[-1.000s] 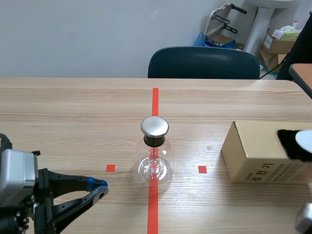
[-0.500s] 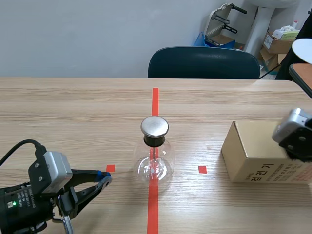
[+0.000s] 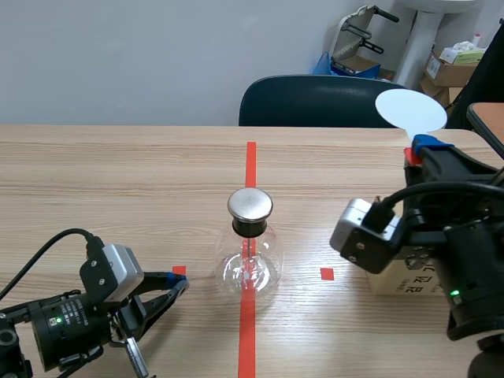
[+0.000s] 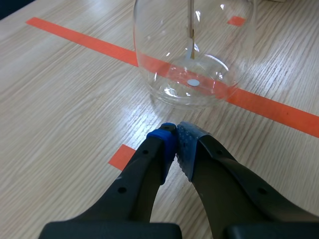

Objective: Do the electroscope experiment

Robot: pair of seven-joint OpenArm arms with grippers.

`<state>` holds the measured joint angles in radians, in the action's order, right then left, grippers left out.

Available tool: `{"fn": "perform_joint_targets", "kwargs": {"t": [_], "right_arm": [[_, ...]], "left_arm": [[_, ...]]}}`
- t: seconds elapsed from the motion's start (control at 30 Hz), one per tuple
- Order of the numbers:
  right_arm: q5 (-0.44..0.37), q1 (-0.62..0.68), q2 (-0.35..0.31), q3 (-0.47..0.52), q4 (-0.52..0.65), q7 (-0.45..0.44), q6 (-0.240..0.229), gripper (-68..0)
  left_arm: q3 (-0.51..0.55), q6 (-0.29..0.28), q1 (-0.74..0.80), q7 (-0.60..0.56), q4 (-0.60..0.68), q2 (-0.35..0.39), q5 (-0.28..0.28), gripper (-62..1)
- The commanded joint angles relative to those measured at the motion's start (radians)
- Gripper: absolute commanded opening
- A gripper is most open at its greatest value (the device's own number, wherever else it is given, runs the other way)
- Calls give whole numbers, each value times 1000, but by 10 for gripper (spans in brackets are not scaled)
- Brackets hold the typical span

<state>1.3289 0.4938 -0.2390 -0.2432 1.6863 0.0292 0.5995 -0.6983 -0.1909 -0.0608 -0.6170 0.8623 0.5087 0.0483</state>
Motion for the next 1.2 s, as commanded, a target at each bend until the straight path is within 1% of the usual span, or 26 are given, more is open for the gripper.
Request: {"fn": "perform_joint_targets", "kwargs": {"t": [0.0, 0.07, 0.2, 0.27, 0.33, 0.43, 0.53, 0.7, 0.83, 0.9, 1.0, 1.03, 1.07, 1.17], "right_arm": [[13, -10, -6, -15, 1, 29, 29, -660], [48, -11, -1, -50, -1, 66, 47, -660], [108, -12, 16, -99, -13, 122, 48, -660], [132, -14, 27, -114, -28, 140, 51, -660], [132, -15, 38, -126, -51, 152, 62, -660], [132, -15, 53, -132, -89, 165, 72, -660], [132, -16, 67, -132, -128, 172, 116, -660], [132, -30, 68, -132, -188, 189, 127, -660], [132, -64, 68, -132, -247, 193, 142, -660], [132, -80, 68, -132, -270, 187, 142, -660], [132, -93, 68, -132, -282, 159, 154, -660], [132, -95, 68, -132, -282, 149, 174, -660], [132, -96, 68, -132, -282, 135, 183, -660], [132, -98, 68, -132, -282, 105, 183, -660]], "left_arm": [[1, -2, -10, -14, 3, -16, 6, -578], [1, 1, -16, -15, -15, -30, 6, -578], [1, 21, -23, -18, -48, -57, 4, -578], [1, 31, -23, -18, -62, -72, -25, -578], [1, 47, -22, -18, -77, -86, -42, -578], [1, 48, -22, -18, -90, -96, -42, -578], [1, 48, -23, -18, -90, -95, -42, -578], [6, 50, -23, -18, -90, -95, -42, -578], [6, 50, -23, -18, -90, -95, -41, -578], [6, 50, -23, -18, -90, -95, -41, -578], [6, 50, -22, -18, -90, -95, -41, -578], [6, 50, -22, -18, -90, -95, -41, -578], [6, 50, -22, -18, -90, -95, -41, -578], [6, 50, -23, -18, -90, -95, -41, -578]]}}
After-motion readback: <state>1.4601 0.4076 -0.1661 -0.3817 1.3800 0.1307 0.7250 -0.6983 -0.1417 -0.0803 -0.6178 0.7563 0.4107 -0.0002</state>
